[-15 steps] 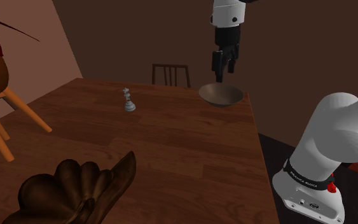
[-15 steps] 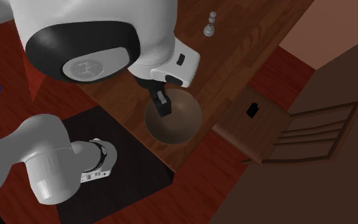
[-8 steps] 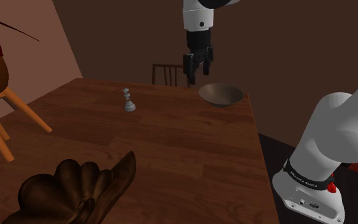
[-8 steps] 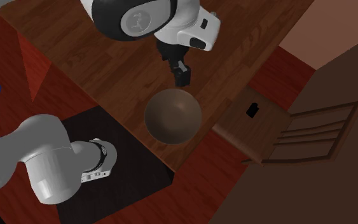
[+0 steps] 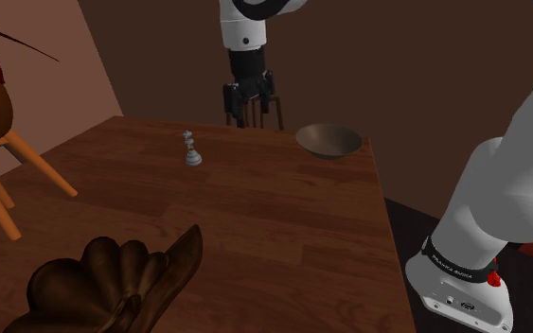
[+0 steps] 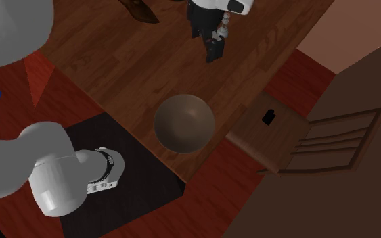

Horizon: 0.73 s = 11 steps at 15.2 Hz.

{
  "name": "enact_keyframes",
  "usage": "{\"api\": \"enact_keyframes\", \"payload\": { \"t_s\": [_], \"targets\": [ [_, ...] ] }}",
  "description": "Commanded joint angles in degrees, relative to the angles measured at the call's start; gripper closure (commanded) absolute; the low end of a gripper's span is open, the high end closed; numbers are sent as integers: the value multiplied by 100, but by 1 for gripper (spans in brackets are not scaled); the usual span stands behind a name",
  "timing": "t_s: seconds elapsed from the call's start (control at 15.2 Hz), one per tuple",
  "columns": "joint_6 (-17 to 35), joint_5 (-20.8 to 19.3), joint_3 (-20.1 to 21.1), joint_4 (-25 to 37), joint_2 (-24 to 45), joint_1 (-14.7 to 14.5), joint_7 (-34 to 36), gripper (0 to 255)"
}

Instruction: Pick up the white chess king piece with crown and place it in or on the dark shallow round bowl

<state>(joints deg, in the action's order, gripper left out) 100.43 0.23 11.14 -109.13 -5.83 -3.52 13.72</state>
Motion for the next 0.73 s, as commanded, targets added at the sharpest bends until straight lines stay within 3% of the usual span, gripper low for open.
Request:
{"api": "enact_keyframes", "payload": {
  "t_s": [0.0,0.4,0.66],
  "targets": [
    [39,-70,83,384,401,-53,148,0],
    [-153,-392,257,1981,1753,-299,564,0],
    [-489,-651,301,3376,2783,-566,785,0]
  ]
}}
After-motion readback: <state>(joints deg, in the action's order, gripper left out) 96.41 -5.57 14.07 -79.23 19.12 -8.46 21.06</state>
